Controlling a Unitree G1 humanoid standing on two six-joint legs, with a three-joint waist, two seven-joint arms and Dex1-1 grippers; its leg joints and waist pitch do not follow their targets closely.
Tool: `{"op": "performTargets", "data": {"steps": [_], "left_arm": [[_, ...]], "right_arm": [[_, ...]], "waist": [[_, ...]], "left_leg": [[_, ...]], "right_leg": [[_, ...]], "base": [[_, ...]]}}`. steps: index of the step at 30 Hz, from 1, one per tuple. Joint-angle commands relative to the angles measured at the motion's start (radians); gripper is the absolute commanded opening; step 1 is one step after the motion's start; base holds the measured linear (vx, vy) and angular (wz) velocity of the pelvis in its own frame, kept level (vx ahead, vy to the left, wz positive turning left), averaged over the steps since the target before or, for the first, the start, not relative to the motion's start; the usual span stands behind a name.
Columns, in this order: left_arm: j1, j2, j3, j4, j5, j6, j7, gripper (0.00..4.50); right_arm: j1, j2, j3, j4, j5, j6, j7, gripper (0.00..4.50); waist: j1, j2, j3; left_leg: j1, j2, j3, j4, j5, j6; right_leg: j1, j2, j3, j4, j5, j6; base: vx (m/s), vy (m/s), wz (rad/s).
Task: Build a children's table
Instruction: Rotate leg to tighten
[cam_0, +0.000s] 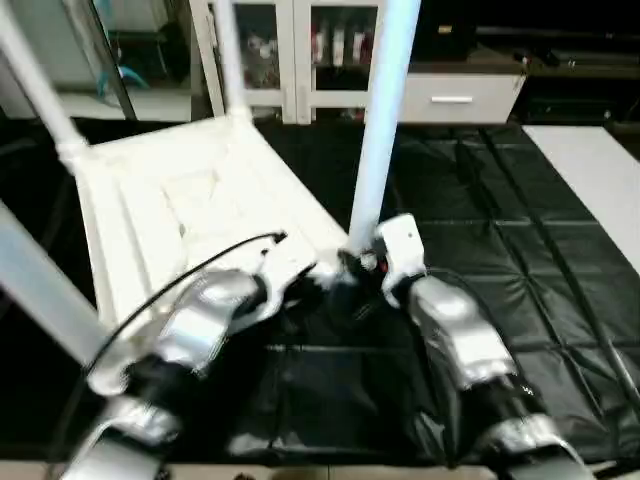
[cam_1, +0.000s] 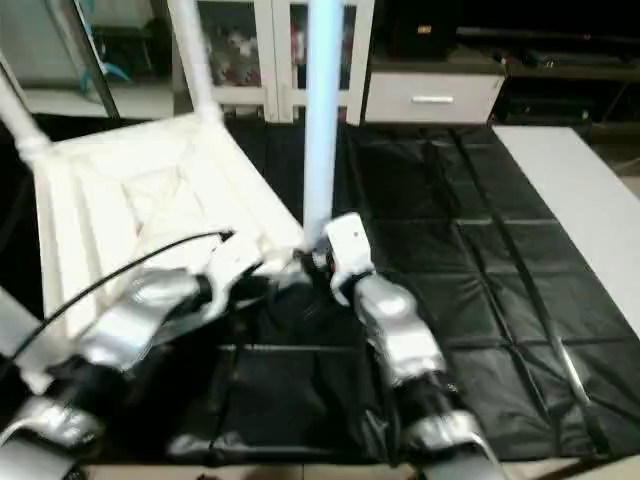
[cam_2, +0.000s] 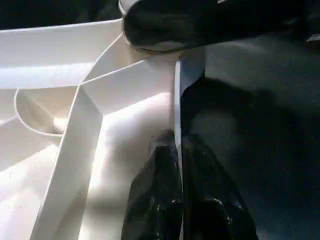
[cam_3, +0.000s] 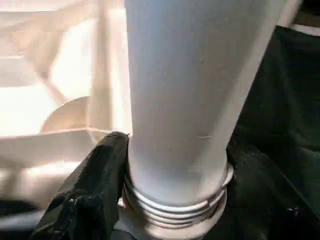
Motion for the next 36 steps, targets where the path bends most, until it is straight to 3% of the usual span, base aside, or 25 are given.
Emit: {"op": "performTargets", "data": {"steps": [1,5,10,12,14,18,21,22,23,25,27,29,31,36], "left_arm": [[-0.013,-0.078,-0.034,0.015,-0.01,-0.014,0.061,0.0],[-0.012,-0.094,-0.038,0.016,0.001,-0.003,0.085,0.0],[0.001,-0.082,-0.034,0.003,0.004,-0.003,0.072,0.0],[0.008,-0.068,-0.034,-0.006,0.003,-0.005,0.059,0.0],[0.011,-0.061,-0.036,-0.012,0.003,-0.004,0.053,0.0],[0.062,-0.001,-0.067,-0.108,-0.025,-0.005,-0.06,0.0],[0.096,0.042,-0.091,-0.166,-0.038,-0.028,-0.135,0.0],[0.115,0.068,-0.103,-0.199,-0.052,-0.042,-0.182,0.0],[0.148,0.11,-0.119,-0.252,-0.078,-0.082,-0.261,0.0],[0.179,0.148,-0.129,-0.305,-0.105,-0.086,-0.326,0.0],[0.189,0.162,-0.132,-0.324,-0.11,-0.085,-0.345,0.0],[0.207,0.2,-0.138,-0.358,-0.111,-0.084,-0.376,0.0],[0.21,0.211,-0.132,-0.365,-0.111,-0.087,-0.381,0.0],[0.208,0.231,-0.124,-0.379,-0.118,-0.084,-0.396,0.0]], "right_arm": [[-0.017,0.035,-0.002,0.12,-0.041,0.019,-0.124,2.67],[-0.044,0.063,-0.023,0.162,-0.028,-0.009,-0.144,2.67],[-0.047,0.071,-0.016,0.134,0.003,-0.077,-0.023,2.67],[-0.032,0.056,-0.01,0.088,0.014,-0.084,0.008,3.23],[-0.026,0.049,-0.008,0.069,0.02,-0.08,0.022,3.41],[0.029,-0.035,0.001,-0.076,0.051,0.007,0.147,3.69],[0.057,-0.102,0.021,-0.156,0.08,0.074,0.267,3.96],[0.073,-0.148,0.04,-0.2,0.086,0.094,0.336,3.96],[0.103,-0.229,0.076,-0.273,0.102,0.116,0.46,3.96],[0.136,-0.31,0.112,-0.338,0.116,0.103,0.588,3.96],[0.15,-0.337,0.122,-0.367,0.127,0.104,0.635,3.96],[0.192,-0.43,0.141,-0.454,0.178,0.142,0.783,3.96],[0.205,-0.474,0.146,-0.481,0.195,0.173,0.843,3.96],[0.193,-0.51,0.172,-0.448,0.156,0.139,0.871,3.96]], "waist": [[0.003,-0.02,-0.053],[0.013,-0.024,-0.055],[0.014,-0.028,-0.051],[0.015,-0.03,-0.052],[0.016,-0.031,-0.055],[0.021,-0.026,-0.057],[0.025,-0.026,-0.056],[0.025,-0.026,-0.054],[0.033,-0.027,-0.053],[0.04,-0.026,-0.052],[0.042,-0.026,-0.048],[0.043,-0.027,-0.047],[0.042,-0.025,-0.047],[0.039,-0.027,-0.047]], "left_leg": [[0.024,0.061,-0.029,-0.068,-0.132,0.031],[0.02,0.058,-0.026,-0.063,-0.095,0.059],[0.021,0.061,-0.026,-0.067,-0.132,0.058],[0.02,0.061,-0.026,-0.066,-0.124,0.062],[0.018,0.06,-0.025,-0.062,-0.077,0.082],[0.016,0.06,-0.025,-0.056,-0.046,0.119],[0.017,0.063,-0.026,-0.057,-0.059,0.116],[0.022,0.067,-0.024,-0.059,-0.076,0.109],[0.02,0.066,-0.025,-0.059,-0.09,0.104],[0.02,0.071,-0.028,-0.061,-0.099,0.095],[0.027,0.07,-0.022,-0.062,-0.13,0.09],[0.025,0.07,-0.024,-0.066,-0.155,0.074],[0.026,0.071,-0.025,-0.067,-0.148,0.076],[0.023,0.068,-0.025,-0.068,-0.168,0.057]], "right_leg": [[0.017,-0.082,0.043,-0.079,-0.021,-0.229],[0.019,-0.082,0.043,-0.073,0.056,-0.212],[0.018,-0.082,0.042,-0.079,-0.003,-0.207],[0.02,-0.082,0.043,-0.078,0.006,-0.202],[0.02,-0.08,0.042,-0.069,0.082,-0.21],[0.022,-0.079,0.041,-0.063,0.161,-0.222],[0.023,-0.076,0.039,-0.064,0.147,-0.226],[0.018,-0.077,0.04,-0.067,0.119,-0.232],[0.023,-0.077,0.039,-0.069,0.094,-0.226],[0.025,-0.078,0.039,-0.067,0.091,-0.204],[0.013,-0.076,0.04,-0.073,0.06,-0.213],[0.018,-0.079,0.039,-0.077,0.001,-0.212],[0.017,-0.078,0.038,-0.077,0.007,-0.216],[0.015,-0.082,0.037,-0.078,-0.028,-0.235]], "base": [[0.0,0.0,0.0],[0.0,0.0,0.0],[0.0,0.0,0.0],[0.0,0.0,0.0],[0.0,0.0,0.0],[0.0,0.0,0.0],[0.0,0.0,0.0],[0.0,0.0,0.0],[0.0,0.0,0.0],[0.0,0.0,0.0],[0.0,0.0,0.0],[0.0,0.0,0.0],[0.0,0.0,0.0],[0.0,0.0,0.0]]}}
